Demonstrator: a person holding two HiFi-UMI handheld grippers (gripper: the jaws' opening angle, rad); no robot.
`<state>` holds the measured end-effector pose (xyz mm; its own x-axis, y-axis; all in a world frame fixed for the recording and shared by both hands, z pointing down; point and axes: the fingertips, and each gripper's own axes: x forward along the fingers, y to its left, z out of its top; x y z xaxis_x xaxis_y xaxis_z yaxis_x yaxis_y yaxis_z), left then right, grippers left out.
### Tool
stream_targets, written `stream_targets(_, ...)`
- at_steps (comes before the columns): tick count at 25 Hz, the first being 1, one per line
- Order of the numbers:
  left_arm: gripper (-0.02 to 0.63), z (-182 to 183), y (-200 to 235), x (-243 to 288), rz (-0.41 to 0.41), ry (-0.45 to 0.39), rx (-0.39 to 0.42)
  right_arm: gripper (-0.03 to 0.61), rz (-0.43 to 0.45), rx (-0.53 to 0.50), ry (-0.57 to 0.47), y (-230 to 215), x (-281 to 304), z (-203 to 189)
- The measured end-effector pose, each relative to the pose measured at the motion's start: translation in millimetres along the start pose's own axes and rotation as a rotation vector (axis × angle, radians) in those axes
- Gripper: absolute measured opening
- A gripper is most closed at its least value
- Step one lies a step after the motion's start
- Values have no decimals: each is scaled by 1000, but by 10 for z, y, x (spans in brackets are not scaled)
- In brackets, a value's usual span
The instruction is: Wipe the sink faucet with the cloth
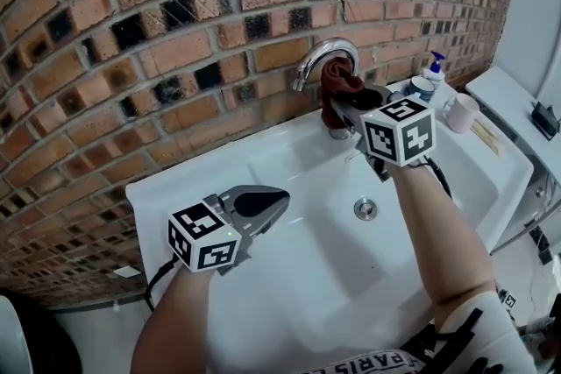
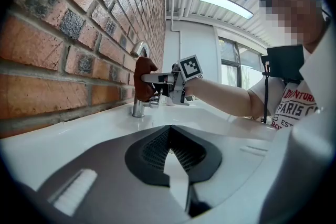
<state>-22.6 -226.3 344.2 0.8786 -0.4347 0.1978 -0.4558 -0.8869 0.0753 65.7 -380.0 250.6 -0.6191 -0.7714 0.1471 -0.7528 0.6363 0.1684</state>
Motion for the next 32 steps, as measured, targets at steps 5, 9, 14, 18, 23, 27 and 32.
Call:
stream_targets(5,6,-1,8,-1,3,1,1,103,-47,-15,23,-67,51,-35)
stream_targets(9,6,-2,7,4,3,1,-1,103,-52,1,22,-80,47,-44)
stream_targets(14,6,-2,5,4,2,1,0,101,-61,27,26,-91,41,-29)
stream_targets(18,6,-10,-9,5,-5,6,0,98,-67,47,12,-106,15,70)
stream_targets(23,6,-12,-12,7,-8,10,-2,100,-74,44,-24,-73,11,283)
stream_targets(27,6,-16,-24,16,-11,13,-1,100,-53,28,-38,68,13,385)
stream_targets(32,6,-18,-23,14,-13,15,0,98,-2,-18,-46,350,35,471)
